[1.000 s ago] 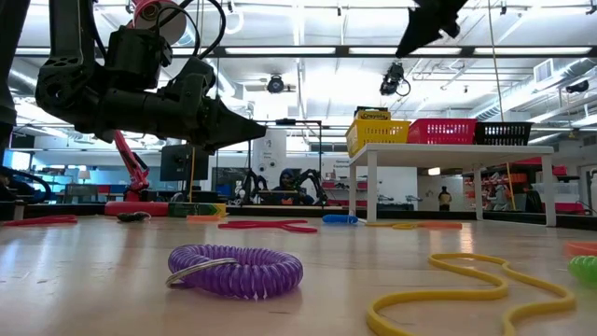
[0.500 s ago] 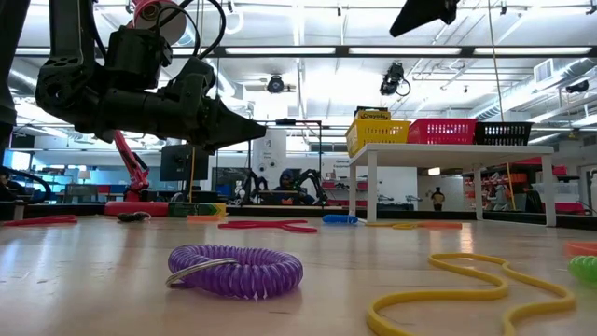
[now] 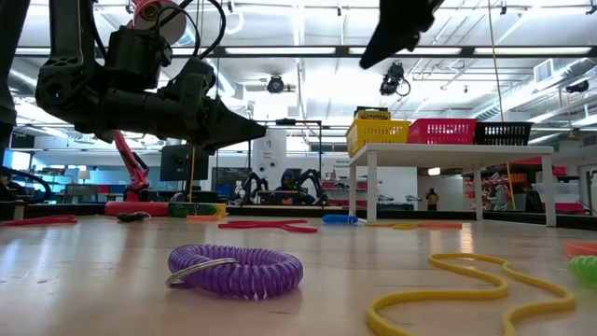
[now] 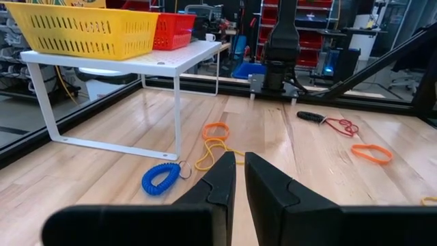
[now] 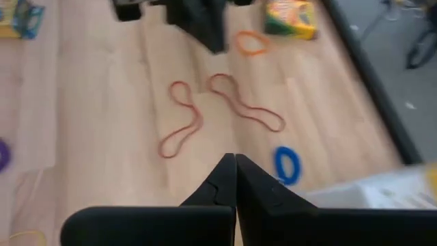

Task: Pick & Place Office Desk Supplies
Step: Put the black spring keychain on the black basket

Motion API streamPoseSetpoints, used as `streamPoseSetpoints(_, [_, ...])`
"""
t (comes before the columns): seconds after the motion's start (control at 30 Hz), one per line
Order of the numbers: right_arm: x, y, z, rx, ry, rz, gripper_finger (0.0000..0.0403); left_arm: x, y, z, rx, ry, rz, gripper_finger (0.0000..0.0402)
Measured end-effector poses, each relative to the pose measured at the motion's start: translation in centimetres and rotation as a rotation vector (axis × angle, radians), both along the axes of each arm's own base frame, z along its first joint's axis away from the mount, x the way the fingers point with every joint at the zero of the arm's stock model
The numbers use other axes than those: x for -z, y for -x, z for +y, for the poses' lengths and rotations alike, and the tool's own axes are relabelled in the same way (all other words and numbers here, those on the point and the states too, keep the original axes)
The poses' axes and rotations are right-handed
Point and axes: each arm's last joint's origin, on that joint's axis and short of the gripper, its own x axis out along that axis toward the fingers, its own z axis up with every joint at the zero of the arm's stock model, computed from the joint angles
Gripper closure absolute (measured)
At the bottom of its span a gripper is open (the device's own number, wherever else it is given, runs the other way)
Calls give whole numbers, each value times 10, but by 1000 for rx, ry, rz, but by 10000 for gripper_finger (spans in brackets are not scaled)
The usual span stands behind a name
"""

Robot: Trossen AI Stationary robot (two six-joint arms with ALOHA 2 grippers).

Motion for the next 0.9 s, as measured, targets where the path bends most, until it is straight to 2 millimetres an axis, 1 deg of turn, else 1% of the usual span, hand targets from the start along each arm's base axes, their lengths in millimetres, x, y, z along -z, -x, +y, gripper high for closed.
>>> streamPoseSetpoints(0.1, [8,-11,2,-43,-14,0,402,0,0,0,0,0,0,364])
streamPoseSetpoints(0.7, [51,-58,13,-184,-95,-14,403,0,0,0,0,0,4,364])
streamPoseSetpoints(0.9, [72,-69,15,-201,-116,-4,403,0,0,0,0,1,4,364])
